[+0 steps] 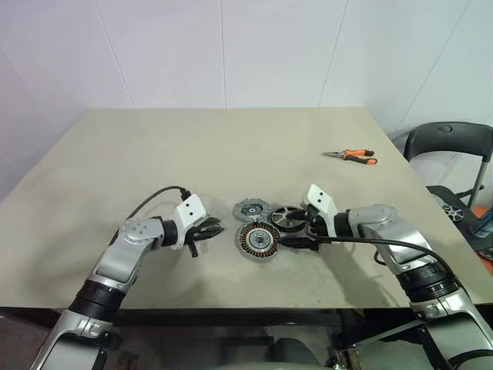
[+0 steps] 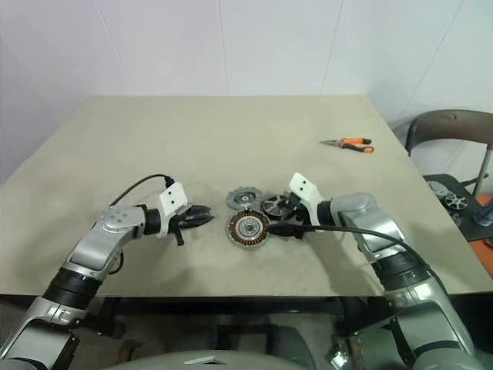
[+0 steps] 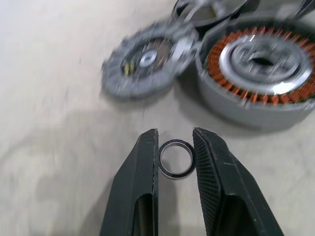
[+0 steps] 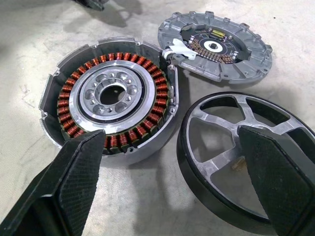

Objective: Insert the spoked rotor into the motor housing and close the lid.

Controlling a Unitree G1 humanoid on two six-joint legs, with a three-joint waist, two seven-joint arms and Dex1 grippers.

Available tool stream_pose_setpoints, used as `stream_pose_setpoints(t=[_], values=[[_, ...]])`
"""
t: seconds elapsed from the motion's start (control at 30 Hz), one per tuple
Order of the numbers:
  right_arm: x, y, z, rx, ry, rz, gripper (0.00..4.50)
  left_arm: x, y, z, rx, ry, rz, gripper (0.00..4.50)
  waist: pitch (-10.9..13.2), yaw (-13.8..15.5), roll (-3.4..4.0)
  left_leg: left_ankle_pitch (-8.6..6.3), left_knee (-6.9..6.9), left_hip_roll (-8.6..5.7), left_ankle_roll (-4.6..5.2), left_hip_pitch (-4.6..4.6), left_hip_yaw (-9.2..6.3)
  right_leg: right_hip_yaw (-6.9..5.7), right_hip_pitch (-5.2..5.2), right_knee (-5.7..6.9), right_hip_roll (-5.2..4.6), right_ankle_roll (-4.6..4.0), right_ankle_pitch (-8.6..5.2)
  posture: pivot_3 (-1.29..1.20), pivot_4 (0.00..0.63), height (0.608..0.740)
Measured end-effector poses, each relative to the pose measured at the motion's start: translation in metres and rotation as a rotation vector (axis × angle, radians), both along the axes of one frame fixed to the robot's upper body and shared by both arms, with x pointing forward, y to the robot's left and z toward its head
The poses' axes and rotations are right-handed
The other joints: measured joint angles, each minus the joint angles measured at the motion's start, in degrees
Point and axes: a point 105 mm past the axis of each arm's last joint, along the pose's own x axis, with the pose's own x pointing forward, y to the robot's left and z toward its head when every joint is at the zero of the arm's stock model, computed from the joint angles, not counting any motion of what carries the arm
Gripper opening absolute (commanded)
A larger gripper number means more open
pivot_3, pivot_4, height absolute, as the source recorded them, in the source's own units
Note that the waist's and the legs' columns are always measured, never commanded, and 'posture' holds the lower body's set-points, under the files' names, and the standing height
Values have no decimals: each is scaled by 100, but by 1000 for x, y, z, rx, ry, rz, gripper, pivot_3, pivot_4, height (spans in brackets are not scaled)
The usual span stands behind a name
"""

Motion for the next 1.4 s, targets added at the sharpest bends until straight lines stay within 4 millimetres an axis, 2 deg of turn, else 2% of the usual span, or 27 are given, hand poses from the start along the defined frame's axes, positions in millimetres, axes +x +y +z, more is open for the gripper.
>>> stream_pose_setpoints(t=[0.13, 0.3, 0.37, 0.5, 0.6, 0.67, 0.83, 0.97, 1.03, 1.17, 1.4], values=[[0, 0, 0, 3, -1, 2, 4500, 7, -6, 14, -18, -33, -12, 687, 0, 0, 0, 1, -1, 0, 1, 0, 0, -1, -2, 2, 0, 1, 0, 0, 0, 740], [0, -10, 4, -12, 5, 3, 4500, 9, -20, 16, -35, -21, -46, 687, 2, 26, 0, 1, 2, -2, 3, -15, 0, -1, -13, 1, 0, 8, 5, 0, 0, 740], [0, -15, 9, -18, 1, -1, 4500, 8, -28, 15, -43, -8, -70, 687, 2, 23, 1, 2, 6, -2, 4, -36, 0, -1, -34, 2, 0, 20, 12, 0, 0, 740], [9, -24, 29, -26, -56, -17, 4500, 10, -44, 8, -69, 38, -101, 687, 3, 17, 2, 3, 13, -3, 5, -64, 0, -3, -63, 9, 1, 42, 24, 0, 0, 740], [16, -32, 44, -28, -96, -38, 4500, 17, -47, -2, -54, 78, -92, 687, 3, 16, 2, 3, 12, -3, 6, -64, -1, -6, -63, 9, 2, 42, 25, 0, 0, 740], [17, -35, 47, -23, -103, -48, 4500, 19, -47, -7, -52, 96, -87, 687, 3, 17, 2, 2, 13, -3, 8, -64, -1, -6, -62, 9, 2, 42, 25, 0, 0, 740], [20, -48, 52, -23, -119, -100, 4500, 22, -53, -7, -50, 99, -124, 687, 3, 29, 2, 1, 20, -4, 10, -66, -1, -6, -60, 9, 1, 44, 26, 0, 0, 740], [17, -55, 42, -23, -97, -138, 4500, 23, -58, -6, -60, 108, -135, 687, 3, 86, 2, 0, 23, -5, 11, -66, -2, -6, -59, 9, 1, 45, 27, 0, 0, 740], [13, -54, 36, -24, -82, -139, 4500, 23, -63, -1, -69, 104, -162, 687, 4, 132, 2, 0, 24, -5, 11, -68, -2, -7, -61, 10, 1, 45, 27, 0, 0, 740], [11, -51, 37, -26, -88, -133, 4500, 23, -64, 8, -69, 90, -191, 687, 3, 137, 2, 1, 26, -5, 11, -68, -2, -6, -60, 12, 2, 45, 27, 0, 0, 740], [12, -49, 34, -24, -87, -139, 4500, 16, -62, 39, -122, 61, -232, 687, 3, 134, 2, 1, 34, -5, 12, -67, -2, -7, -58, 19, 3, 47, 28, 0, 0, 740]])
